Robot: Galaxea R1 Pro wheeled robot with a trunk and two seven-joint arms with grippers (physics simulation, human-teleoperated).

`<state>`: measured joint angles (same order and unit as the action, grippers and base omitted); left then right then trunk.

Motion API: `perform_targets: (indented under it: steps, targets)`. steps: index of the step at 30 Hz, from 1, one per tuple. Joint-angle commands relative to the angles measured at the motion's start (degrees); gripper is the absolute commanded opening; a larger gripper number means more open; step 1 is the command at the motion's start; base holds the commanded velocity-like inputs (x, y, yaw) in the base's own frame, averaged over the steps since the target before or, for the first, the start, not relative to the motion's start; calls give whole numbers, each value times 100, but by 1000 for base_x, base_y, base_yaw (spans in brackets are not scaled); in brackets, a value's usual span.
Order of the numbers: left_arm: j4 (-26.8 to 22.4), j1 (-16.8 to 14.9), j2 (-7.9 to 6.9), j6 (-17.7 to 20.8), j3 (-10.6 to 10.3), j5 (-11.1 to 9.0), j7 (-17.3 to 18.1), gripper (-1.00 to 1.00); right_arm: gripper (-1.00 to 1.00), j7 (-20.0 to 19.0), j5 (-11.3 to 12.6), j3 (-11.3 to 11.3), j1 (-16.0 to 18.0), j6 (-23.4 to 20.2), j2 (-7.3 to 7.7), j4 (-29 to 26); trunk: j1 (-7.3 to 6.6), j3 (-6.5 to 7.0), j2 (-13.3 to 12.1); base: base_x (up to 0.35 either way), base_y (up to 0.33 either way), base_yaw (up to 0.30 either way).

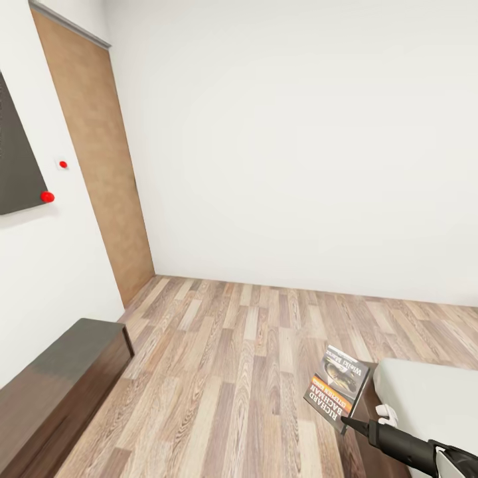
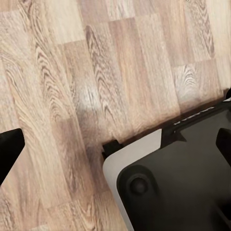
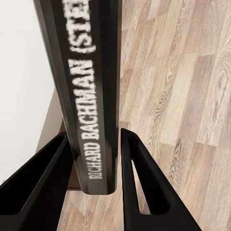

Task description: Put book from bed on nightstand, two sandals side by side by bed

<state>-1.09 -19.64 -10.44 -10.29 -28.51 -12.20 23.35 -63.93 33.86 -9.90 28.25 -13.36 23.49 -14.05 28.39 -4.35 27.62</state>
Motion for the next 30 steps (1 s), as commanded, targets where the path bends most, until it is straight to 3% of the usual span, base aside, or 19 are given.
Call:
perform_targets:
  steps: [1, 11, 27, 30]
  targets:
    - [4, -5, -1, -17, -50, -54, 20, 100, -100, -9, 60, -38, 5, -53, 6, -1, 3, -2, 11, 0, 0, 0]
    - [4, -5, -1, -17, -50, -54, 20, 100, -100, -7, 60, -38, 5, -53, 6, -1, 3, 91, 11, 0, 0, 0]
    - [4, -5, 1, -17, -50, -50, 20, 100, -100, -9, 60, -38, 5, -53, 4, -1, 355, -48, 652, 0, 0, 0]
    - [4, -5, -1, -17, -50, -48, 20, 100, -100, -7, 60, -38, 5, -53, 6, -1, 355, -20, 652, 0, 0, 0]
